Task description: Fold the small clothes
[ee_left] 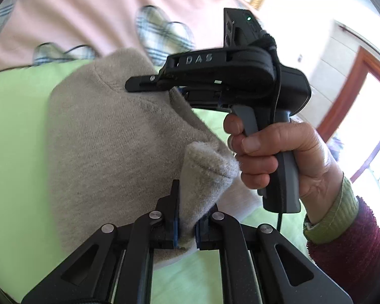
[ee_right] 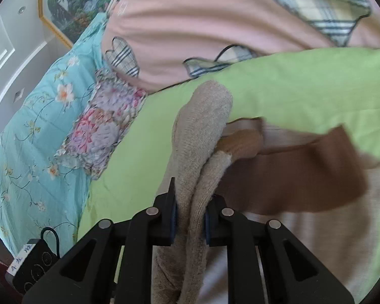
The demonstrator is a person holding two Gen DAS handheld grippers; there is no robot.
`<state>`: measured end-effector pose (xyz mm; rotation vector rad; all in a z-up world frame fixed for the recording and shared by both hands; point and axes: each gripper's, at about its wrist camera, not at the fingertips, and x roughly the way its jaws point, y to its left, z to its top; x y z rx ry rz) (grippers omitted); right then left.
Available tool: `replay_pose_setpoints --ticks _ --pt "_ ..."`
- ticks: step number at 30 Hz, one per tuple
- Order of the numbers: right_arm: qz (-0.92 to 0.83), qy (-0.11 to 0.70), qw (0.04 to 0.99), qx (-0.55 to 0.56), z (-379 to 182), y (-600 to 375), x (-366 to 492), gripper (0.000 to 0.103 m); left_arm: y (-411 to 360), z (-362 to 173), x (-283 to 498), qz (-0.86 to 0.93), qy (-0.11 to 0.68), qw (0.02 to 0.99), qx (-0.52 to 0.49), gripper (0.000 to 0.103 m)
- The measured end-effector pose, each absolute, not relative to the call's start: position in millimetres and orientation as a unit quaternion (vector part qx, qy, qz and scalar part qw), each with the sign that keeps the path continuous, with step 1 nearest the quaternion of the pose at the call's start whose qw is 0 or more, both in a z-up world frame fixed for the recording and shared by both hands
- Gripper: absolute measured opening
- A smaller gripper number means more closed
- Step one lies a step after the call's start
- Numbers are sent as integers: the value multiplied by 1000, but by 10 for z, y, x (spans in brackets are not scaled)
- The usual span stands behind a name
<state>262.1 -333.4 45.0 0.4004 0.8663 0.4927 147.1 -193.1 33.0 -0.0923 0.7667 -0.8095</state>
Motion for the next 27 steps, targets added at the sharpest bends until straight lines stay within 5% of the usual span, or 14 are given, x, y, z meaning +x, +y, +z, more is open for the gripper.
replay_pose_setpoints --ticks 17,27 --pt "130 438 860 225 -263 -4354 2375 18 -2746 -331 1581 -411 441 797 -33 10" --pt "84 434 884 149 -82 -4235 2227 19 -2244 53 1278 -425 435 792 -53 35"
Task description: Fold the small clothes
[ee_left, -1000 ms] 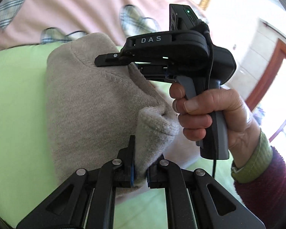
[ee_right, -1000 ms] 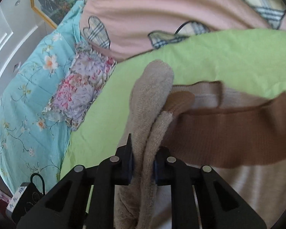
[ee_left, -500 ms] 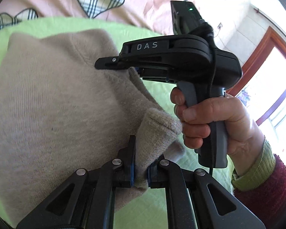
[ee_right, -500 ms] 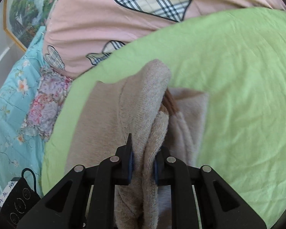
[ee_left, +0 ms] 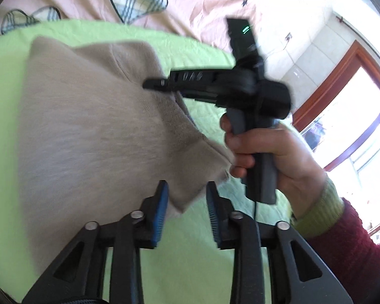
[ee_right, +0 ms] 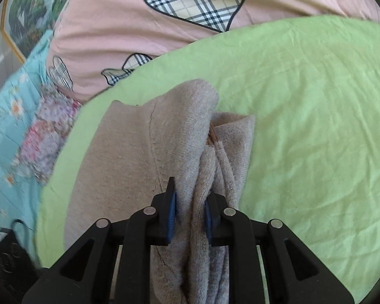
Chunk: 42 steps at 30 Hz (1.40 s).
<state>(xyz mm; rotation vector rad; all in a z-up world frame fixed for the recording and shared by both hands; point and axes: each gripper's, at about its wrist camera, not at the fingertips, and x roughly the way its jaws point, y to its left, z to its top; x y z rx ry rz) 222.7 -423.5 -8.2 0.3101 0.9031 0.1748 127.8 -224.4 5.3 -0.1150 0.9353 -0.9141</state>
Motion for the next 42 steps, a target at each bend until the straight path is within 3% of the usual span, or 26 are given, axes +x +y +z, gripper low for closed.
replay_pose_setpoints --ticks 1,3,5,10,15,19,28,29,31,33,35,42 --pt "82 436 885 144 -78 -4225 2240 19 -2158 119 1241 -421 427 798 -54 38" --pt "80 441 882 144 -92 -4243 2270 20 -1954 254 1209 -408 410 814 -55 57" --pt "68 438 882 158 -79 -4312 2234 30 -1758 371 1247 -380 396 834 -55 67" --pt "54 417 887 189 11 -4441 1975 66 -1334 336 1578 -331 404 850 -73 70" --pt "83 417 878 222 -27 -4476 1805 81 -1175 37 2082 -318 452 823 -130 71" --pt "94 437 863 237 -161 -4488 1829 84 -1282 -223 2371 -312 477 809 -146 75" --pt "111 463 848 232 -375 -4395 2002 81 -1545 -617 2711 -353 514 760 -184 80" --pt "116 466 845 235 -392 -4388 2023 78 -1573 -629 2753 -356 508 762 -184 77" --pt "142 474 826 271 -456 -4395 2064 40 -1626 -615 2787 -359 506 764 -178 66" --pt "137 471 827 274 -458 -4360 2050 38 -1628 -552 2737 -357 498 772 -167 55" --pt "134 459 837 265 -356 -4269 1980 34 -1594 -444 2634 -359 487 781 -153 52" --pt "183 431 843 265 -95 -3743 1691 31 -980 -4 2200 -349 451 809 -143 51"
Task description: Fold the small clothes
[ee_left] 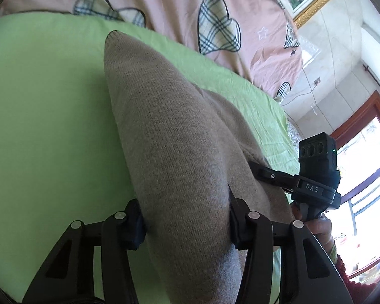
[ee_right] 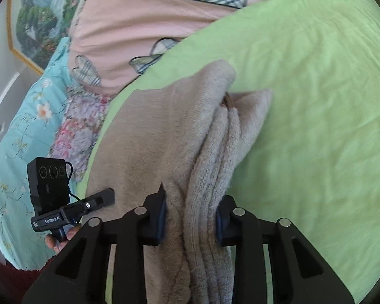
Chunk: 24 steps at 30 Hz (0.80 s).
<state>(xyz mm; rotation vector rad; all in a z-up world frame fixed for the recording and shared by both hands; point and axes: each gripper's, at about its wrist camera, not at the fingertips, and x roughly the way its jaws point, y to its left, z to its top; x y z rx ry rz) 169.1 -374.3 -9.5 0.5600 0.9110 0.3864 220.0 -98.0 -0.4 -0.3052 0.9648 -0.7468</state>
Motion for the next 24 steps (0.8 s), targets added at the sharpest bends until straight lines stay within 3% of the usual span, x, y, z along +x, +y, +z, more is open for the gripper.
replay_pose_setpoints --ticks 8,13,15,17,22,24 --pt "264 419 828 262 -126 -2794 1530 31 -73 181 1732 -303 430 842 -123 51" --pt "269 451 813 251 -399 -2386 1558 31 274 -198 1677 -270 462 833 -139 54" --pt "251 457 821 231 -489 -2331 1533 32 339 -385 1664 -259 473 828 -156 61" --pt "248 456 821 239 -513 -2358 1506 35 390 -428 1650 -263 473 821 -181 67" --pt "207 458 837 215 -328 -2424 1410 58 548 -302 1673 -267 471 819 -189 72" --pt "188 433 856 208 -160 -2506 1373 59 640 -210 1696 -263 460 826 -192 74"
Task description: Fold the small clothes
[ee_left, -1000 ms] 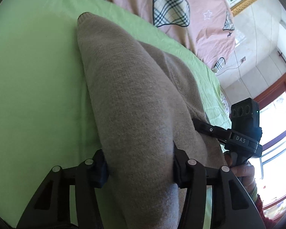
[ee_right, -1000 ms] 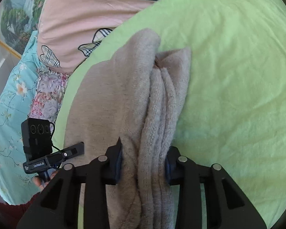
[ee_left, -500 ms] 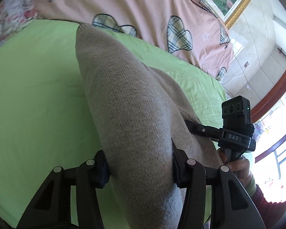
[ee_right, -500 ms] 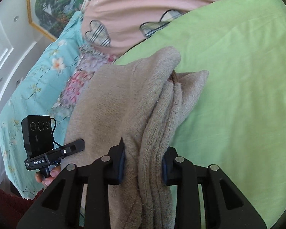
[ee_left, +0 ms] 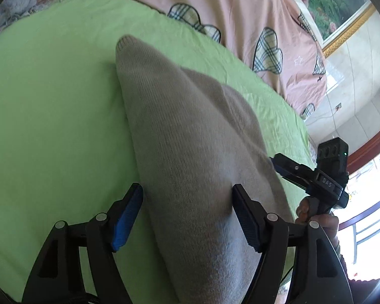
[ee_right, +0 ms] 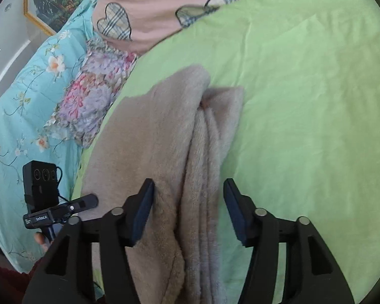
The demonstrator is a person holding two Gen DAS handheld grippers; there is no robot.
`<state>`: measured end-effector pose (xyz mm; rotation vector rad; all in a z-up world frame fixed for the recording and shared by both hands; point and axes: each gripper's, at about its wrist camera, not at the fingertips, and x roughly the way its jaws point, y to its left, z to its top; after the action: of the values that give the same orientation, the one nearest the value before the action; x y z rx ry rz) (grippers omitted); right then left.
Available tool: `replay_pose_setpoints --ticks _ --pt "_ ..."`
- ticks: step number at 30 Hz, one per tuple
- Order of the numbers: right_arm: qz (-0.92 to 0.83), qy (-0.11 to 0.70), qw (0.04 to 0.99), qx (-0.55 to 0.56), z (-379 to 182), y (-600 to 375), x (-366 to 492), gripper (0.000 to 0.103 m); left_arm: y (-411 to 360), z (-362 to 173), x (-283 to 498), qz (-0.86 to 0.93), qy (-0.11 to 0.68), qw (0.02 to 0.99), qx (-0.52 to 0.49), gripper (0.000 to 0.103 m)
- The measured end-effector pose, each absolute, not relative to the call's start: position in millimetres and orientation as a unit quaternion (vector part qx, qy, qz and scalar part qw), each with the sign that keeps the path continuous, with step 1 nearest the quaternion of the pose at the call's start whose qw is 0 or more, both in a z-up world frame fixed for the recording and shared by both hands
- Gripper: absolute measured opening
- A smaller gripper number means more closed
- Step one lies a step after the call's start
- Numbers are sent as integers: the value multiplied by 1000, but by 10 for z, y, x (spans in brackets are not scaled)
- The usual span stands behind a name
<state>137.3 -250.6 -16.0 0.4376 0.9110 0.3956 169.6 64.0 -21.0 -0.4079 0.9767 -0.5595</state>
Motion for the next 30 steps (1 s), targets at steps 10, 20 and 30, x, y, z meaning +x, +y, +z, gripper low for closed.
replay_pose_setpoints --ticks 10,20,30 --pt "183 449 854 189 -196 -2304 2056 31 517 -264 1836 -233 463 834 -186 64" --pt "183 419 869 191 -82 -2473 1816 11 612 -289 2150 -221 488 823 -191 88" --pt "147 438 876 137 -205 -2470 2010 11 540 -379 2929 -163 500 834 -169 27"
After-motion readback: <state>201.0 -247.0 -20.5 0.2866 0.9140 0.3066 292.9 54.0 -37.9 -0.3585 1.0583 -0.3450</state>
